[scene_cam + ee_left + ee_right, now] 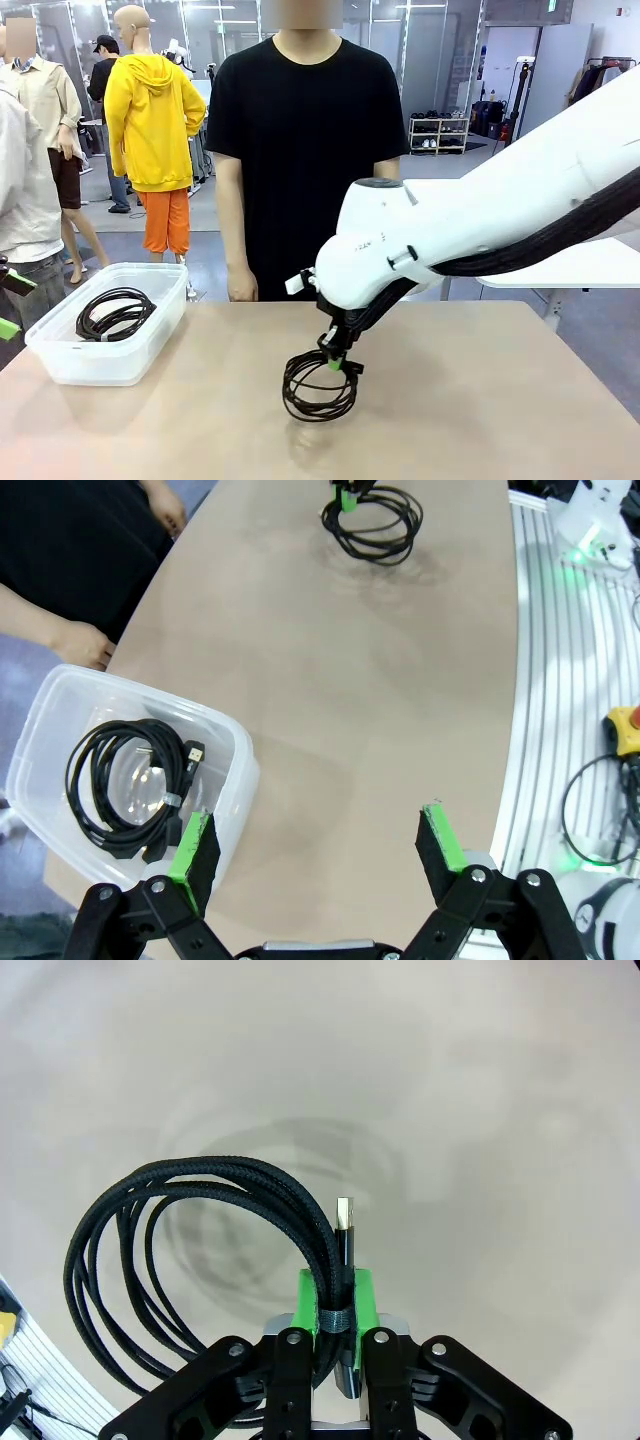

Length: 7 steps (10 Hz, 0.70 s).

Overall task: Organize and store the cables.
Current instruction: Place the USB Extension Cable into the Organizing box.

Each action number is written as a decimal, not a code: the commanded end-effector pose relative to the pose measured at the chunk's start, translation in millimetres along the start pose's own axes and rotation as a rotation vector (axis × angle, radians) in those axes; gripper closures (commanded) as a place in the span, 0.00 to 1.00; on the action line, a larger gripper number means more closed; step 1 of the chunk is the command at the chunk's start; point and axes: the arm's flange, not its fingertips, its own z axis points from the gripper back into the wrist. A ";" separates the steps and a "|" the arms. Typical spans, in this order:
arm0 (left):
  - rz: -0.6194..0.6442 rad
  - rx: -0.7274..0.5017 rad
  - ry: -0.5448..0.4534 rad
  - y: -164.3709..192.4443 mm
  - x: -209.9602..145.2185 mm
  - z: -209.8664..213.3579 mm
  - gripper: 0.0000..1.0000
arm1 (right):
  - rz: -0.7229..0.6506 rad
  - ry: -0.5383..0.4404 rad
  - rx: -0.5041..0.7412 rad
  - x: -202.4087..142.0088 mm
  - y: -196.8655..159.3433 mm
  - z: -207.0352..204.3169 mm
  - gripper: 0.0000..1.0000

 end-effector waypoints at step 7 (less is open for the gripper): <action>-0.015 -0.009 -0.021 1.5 -0.7 0.5 0.00 | -0.051 -0.034 -0.010 0.6 5.8 -9.2 0.11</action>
